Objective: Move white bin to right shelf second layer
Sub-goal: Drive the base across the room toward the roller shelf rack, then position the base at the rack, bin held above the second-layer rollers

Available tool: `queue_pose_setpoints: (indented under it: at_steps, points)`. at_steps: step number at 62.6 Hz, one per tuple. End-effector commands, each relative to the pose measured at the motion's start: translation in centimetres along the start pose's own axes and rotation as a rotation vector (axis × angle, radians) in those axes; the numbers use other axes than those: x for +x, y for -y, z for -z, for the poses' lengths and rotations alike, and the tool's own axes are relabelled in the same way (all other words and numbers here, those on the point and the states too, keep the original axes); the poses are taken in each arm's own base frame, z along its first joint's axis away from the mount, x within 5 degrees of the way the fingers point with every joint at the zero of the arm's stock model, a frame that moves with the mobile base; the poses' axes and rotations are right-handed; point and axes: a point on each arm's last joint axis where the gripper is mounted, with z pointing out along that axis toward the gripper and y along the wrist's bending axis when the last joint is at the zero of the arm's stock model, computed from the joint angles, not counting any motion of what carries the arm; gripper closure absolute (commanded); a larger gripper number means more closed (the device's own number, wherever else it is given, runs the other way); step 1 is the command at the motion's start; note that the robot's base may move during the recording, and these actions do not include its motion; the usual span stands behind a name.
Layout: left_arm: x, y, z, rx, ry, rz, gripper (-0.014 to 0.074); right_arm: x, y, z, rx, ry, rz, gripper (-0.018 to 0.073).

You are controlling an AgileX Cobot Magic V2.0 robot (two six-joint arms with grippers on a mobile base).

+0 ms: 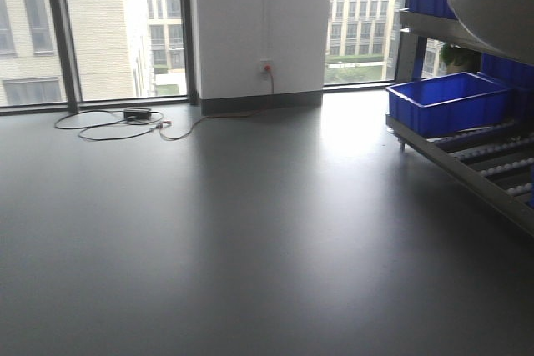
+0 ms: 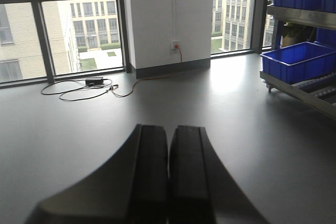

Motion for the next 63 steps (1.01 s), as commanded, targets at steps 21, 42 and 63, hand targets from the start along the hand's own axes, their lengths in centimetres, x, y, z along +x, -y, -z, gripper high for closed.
queue_pose_setpoints:
  at_steps: [21,42,63]
  points:
    - [0.4,-0.02,-0.03,-0.004,0.062,0.009,0.0512,-1.87,-0.14,0.51,-0.01,0.131,0.0,0.0502]
    - [0.4,-0.02,-0.03,-0.004,0.062,0.009,0.0512,-1.86,-0.14,0.51,-0.01,0.131,0.0,0.0502]
    - [0.4,-0.02,-0.03,-0.004,0.062,0.009,0.0512,-1.86,-0.14,0.51,-0.01,0.131,0.0,0.0502]
